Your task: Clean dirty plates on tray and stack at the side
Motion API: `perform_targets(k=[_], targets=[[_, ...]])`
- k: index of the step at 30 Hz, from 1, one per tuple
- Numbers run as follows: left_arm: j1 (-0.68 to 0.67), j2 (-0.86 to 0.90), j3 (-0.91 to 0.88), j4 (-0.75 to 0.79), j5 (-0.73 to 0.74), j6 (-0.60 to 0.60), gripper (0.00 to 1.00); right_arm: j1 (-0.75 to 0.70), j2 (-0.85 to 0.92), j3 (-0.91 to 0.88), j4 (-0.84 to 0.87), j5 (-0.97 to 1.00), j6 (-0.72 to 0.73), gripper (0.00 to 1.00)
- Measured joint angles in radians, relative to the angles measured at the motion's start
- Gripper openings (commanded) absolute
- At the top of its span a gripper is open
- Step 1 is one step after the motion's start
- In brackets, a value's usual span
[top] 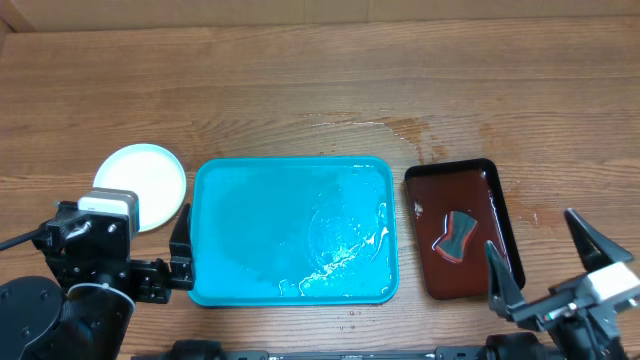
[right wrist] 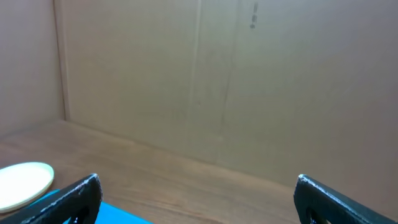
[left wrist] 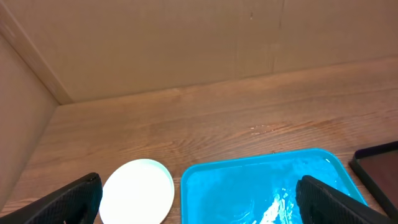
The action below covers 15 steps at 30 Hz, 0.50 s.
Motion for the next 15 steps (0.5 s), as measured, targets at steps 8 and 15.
perform_targets(k=[8,15], targets=[[0.0,0.0,0.0,0.0,0.0,0.0,1.0,0.0,-0.084,-0.274,0.288,-0.015,0.001,1.0],[0.0,0.0,0.0,0.0,0.0,0.0,1.0,0.0,-0.151,-0.501,0.512,-0.024,0.059,1.0]])
